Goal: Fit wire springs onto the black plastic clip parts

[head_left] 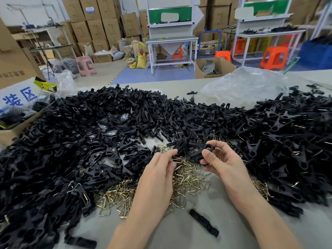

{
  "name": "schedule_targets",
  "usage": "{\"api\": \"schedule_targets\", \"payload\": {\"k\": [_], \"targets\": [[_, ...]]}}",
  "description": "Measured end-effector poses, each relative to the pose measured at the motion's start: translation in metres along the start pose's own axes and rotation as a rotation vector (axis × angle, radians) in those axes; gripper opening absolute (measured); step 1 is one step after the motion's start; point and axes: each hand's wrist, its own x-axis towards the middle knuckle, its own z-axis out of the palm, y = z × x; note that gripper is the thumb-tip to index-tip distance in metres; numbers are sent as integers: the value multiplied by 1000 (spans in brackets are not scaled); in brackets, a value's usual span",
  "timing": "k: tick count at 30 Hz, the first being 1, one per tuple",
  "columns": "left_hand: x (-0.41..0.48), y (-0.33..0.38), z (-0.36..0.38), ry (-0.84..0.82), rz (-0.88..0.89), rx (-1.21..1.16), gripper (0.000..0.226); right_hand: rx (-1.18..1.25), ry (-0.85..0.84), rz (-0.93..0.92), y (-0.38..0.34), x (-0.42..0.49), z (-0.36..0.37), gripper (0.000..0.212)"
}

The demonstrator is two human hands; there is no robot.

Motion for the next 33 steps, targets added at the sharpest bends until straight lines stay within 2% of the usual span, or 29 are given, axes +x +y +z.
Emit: {"api": "schedule_targets", "payload": {"k": [3,6,8,12,33], "targets": [[1,4,-2,92,-41,-94,22,-3,-32,9,-1,-2,1,24],[2,5,-4,128,-153,-296,21,-9,-92,14,-3,-5,4,27],[4,4,-6,115,-220,-417,20,-30,-131,21,-5,-7,5,28],[8,6,-10,16,-307,-652,33,-61,-190,41,-7,-8,8,30],[8,0,-8,-91,-310,-672,36,-124,-228,44,-9,-9,10,29]]}}
